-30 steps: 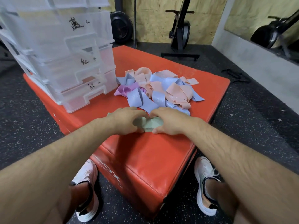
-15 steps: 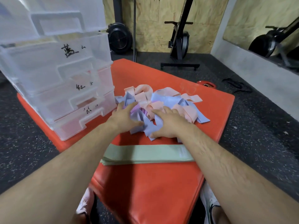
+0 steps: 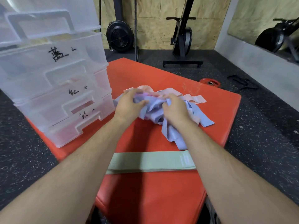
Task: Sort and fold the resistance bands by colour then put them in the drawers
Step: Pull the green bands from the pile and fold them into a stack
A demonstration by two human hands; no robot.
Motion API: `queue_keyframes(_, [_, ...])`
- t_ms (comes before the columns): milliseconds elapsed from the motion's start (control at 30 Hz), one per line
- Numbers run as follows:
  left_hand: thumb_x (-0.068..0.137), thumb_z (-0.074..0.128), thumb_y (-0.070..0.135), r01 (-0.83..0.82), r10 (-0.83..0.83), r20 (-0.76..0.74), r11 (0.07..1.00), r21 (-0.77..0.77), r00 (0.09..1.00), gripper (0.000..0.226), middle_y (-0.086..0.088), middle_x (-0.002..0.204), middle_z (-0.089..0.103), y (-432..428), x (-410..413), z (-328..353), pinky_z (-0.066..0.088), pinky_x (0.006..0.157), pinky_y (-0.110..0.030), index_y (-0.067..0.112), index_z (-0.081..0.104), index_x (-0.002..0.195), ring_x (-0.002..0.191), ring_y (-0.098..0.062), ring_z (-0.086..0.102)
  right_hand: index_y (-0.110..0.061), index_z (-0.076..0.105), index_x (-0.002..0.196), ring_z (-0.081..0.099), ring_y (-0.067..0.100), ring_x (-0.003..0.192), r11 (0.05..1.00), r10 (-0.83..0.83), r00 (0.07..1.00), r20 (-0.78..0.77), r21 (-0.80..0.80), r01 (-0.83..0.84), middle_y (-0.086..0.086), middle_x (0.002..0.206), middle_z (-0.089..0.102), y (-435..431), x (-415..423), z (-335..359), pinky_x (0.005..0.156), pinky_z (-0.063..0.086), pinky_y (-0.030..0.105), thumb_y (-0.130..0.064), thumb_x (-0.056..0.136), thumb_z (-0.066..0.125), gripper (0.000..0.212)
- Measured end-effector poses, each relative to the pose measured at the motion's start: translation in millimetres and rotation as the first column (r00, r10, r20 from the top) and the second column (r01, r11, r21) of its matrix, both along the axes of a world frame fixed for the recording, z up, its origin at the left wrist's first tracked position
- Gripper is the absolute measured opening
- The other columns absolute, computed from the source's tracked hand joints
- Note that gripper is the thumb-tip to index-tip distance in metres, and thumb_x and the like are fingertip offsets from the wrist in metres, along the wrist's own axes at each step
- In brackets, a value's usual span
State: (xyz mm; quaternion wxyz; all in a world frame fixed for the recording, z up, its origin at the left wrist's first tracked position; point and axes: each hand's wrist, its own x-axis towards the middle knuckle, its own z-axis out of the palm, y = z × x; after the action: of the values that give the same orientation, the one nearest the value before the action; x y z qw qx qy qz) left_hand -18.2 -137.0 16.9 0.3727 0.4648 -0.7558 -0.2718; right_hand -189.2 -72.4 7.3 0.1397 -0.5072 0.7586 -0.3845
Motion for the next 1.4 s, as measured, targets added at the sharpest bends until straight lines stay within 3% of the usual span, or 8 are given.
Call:
queue_keyframes(200, [0.09, 0.069, 0.025, -0.023, 0.023, -0.007, 0.988, -0.15, 1.0, 0.029, 0.002, 0.127, 0.059, 7, 17, 18, 0.042, 0.093, -0.023, 0.017, 0.068, 0.117, 0.117, -0.012, 0.052, -0.023, 0.068, 0.117, 0.06, 0.011, 0.1, 0.916, -0.042, 0.976, 0.215, -0.381, 0.123, -0.009, 0.108, 0.067, 7, -16, 51, 0.073, 0.04, 0.007, -0.018, 0.091, 0.052, 0.031])
queue_keyframes(333, [0.092, 0.065, 0.019, 0.029, -0.009, 0.129, 0.988, -0.15, 0.992, 0.031, -0.004, 0.137, 0.058, 14, 22, 15, 0.033, 0.109, -0.024, 0.012, 0.066, 0.122, 0.132, -0.018, 0.048, -0.039, 0.059, 0.132, 0.061, 0.017, 0.113, 0.988, 0.134, 0.989, 0.069, -0.084, -0.128, -0.005, 0.13, 0.063, 18, -16, 43, 0.09, 0.052, 0.032, -0.04, 0.095, 0.062, 0.037])
queue_keyframes(467, [0.092, 0.058, 0.02, 0.101, -0.026, 0.431, 0.983, -0.153, 0.902, 0.027, -0.008, 0.113, 0.07, 30, 29, 6, 0.045, 0.084, -0.029, 0.018, 0.071, 0.116, 0.106, -0.029, 0.063, -0.033, 0.042, 0.152, 0.058, 0.021, 0.121, 0.914, 0.326, 0.931, -0.162, 0.304, -0.267, 0.001, 0.149, 0.051, 31, -15, 25, 0.086, 0.039, 0.022, -0.033, 0.096, 0.062, 0.059])
queue_keyframes(633, [0.09, 0.051, 0.032, 0.219, -0.102, 0.485, 0.957, -0.19, 0.869, 0.026, -0.002, 0.072, 0.065, 47, 25, 11, 0.05, 0.067, -0.037, 0.013, 0.069, 0.086, 0.074, -0.027, 0.061, -0.041, 0.051, 0.142, 0.064, 0.024, 0.112, 0.929, 0.307, 0.904, -0.298, 0.302, -0.216, -0.002, 0.138, 0.061, 45, -8, 28, 0.089, 0.05, 0.032, -0.041, 0.096, 0.055, 0.047])
queue_keyframes(800, [0.092, 0.058, 0.028, 0.433, -0.278, 0.517, 0.877, -0.208, 0.81, 0.022, -0.008, 0.102, 0.066, 83, 19, -3, 0.047, 0.082, -0.037, 0.013, 0.069, 0.103, 0.097, -0.027, 0.061, -0.04, 0.06, 0.133, 0.059, 0.021, 0.12, 0.924, 0.337, 0.842, -0.421, 0.32, -0.21, -0.009, 0.138, 0.059, 79, -2, 32, 0.101, 0.047, 0.037, -0.042, 0.092, 0.054, 0.041])
queue_keyframes(1033, [0.087, 0.051, 0.046, 0.572, -0.362, 0.575, 0.786, -0.235, 0.734, 0.045, -0.006, 0.104, 0.069, 125, 26, -22, 0.051, 0.085, -0.042, 0.011, 0.07, 0.107, 0.098, -0.028, 0.063, -0.026, 0.067, 0.113, 0.061, 0.014, 0.094, 0.881, 0.333, 0.911, -0.242, 0.424, -0.21, -0.007, 0.112, 0.065, 146, -10, 38, 0.083, 0.048, 0.029, -0.043, 0.089, 0.067, 0.029])
queue_keyframes(1200, [0.086, 0.044, 0.056, 0.575, -0.409, 0.597, 0.811, -0.109, 0.69, 0.048, 0.001, 0.103, 0.067, 153, 23, -21, 0.047, 0.088, -0.039, 0.02, 0.07, 0.105, 0.099, -0.021, 0.06, -0.011, 0.066, 0.117, 0.069, 0.028, 0.099, 0.796, 0.252, 0.921, -0.296, 0.605, -0.023, 0.008, 0.109, 0.071, 174, -25, 37, 0.094, 0.055, 0.041, -0.047, 0.087, 0.067, 0.046])
queue_keyframes(1400, [0.083, 0.06, 0.06, 0.578, -0.443, 0.604, 0.815, -0.035, 0.662, 0.041, 0.004, 0.107, 0.061, 163, 13, -33, 0.051, 0.089, -0.043, 0.028, 0.069, 0.109, 0.103, -0.019, 0.059, -0.016, 0.06, 0.099, 0.072, 0.021, 0.081, 0.78, 0.11, 0.991, 0.077, 0.611, -0.134, 0.006, 0.097, 0.066, 180, -27, 23, 0.067, 0.059, 0.033, -0.033, 0.092, 0.07, 0.021])
